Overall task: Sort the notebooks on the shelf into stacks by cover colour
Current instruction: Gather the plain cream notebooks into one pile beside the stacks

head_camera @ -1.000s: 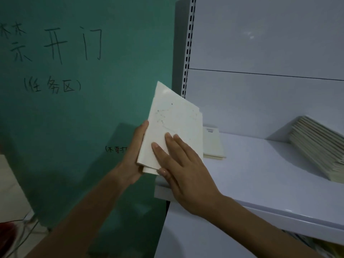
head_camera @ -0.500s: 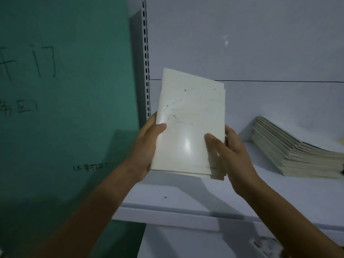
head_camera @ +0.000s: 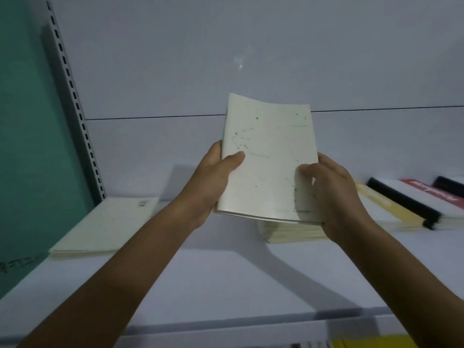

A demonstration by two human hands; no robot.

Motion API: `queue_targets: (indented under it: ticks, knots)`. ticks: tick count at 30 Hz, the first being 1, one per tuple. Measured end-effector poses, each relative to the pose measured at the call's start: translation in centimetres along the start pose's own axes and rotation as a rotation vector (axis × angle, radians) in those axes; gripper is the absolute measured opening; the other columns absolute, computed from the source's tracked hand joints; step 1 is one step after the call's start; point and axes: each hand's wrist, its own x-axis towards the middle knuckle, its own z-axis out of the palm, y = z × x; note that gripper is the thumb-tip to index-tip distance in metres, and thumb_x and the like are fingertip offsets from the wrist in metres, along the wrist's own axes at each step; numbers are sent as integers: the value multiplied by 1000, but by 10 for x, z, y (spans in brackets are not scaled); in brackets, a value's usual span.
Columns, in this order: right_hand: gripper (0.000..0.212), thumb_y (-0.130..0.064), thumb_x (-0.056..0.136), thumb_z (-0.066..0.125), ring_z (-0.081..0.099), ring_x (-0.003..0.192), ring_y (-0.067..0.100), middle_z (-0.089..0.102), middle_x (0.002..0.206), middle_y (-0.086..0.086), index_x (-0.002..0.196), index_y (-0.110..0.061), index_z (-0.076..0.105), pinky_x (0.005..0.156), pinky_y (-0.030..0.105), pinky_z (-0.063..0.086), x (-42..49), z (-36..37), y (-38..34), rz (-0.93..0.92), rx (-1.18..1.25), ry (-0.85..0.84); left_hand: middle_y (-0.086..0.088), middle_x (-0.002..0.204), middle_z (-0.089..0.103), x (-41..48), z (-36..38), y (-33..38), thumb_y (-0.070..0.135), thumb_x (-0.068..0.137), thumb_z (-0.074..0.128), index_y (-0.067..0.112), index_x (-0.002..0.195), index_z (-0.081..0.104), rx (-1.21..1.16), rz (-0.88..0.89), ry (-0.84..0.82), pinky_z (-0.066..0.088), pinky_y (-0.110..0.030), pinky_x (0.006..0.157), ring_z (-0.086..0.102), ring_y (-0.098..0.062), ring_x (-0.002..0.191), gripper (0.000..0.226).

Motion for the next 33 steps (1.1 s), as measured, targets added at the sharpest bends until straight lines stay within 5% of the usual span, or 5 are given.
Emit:
queue_targets:
  ticks: [15, 20, 21, 26, 33]
  knots:
    - [25, -7, 91, 49, 41, 44, 8, 47, 48, -4, 66, -13, 49, 40, 19, 30, 135, -72, 70, 227, -254, -165, -3, 121, 63, 99, 81, -65, 20, 97, 47, 13, 127, 51, 322, -392, -9, 46, -38, 100, 62, -20, 106, 31]
    - [25, -7, 91, 50, 39, 112, 20, 34, 124, 11, 115, -4, 55, 71, 33, 45, 137, -72, 84, 218, -232, -217, 14, 98, 50, 98, 82, -81, 19, 97, 48, 28, 152, 7, 191, -385, 61, 51, -24, 71, 60, -9, 87, 69]
    - [6, -8, 90, 52, 32, 74, 11, 37, 86, -3, 92, -13, 53, 67, 33, 42, 137, -71, 83, 216, -212, -225, 17, 92, 51, 98, 83, -82, 17, 97, 47, 28, 151, 14, 176, -367, 71, 50, -23, 67, 60, -8, 84, 64]
    - [12, -19, 94, 51, 54, 88, 23, 57, 98, 7, 88, -9, 57, 86, 36, 42, 139, -71, 83, 299, -128, -222, 2, 125, 60, 97, 85, -78, 16, 98, 43, 29, 142, 38, 157, -352, 33, 50, -25, 67, 62, -11, 95, 47]
    - [25, -19, 91, 58, 58, 89, 26, 57, 126, 17, 112, -6, 58, 71, 35, 41, 132, -80, 87, 503, 213, -169, 19, 153, 21, 72, 72, -75, 57, 88, 43, 46, 139, 29, 522, -21, 12, 25, -31, 112, 25, 1, 136, 54]
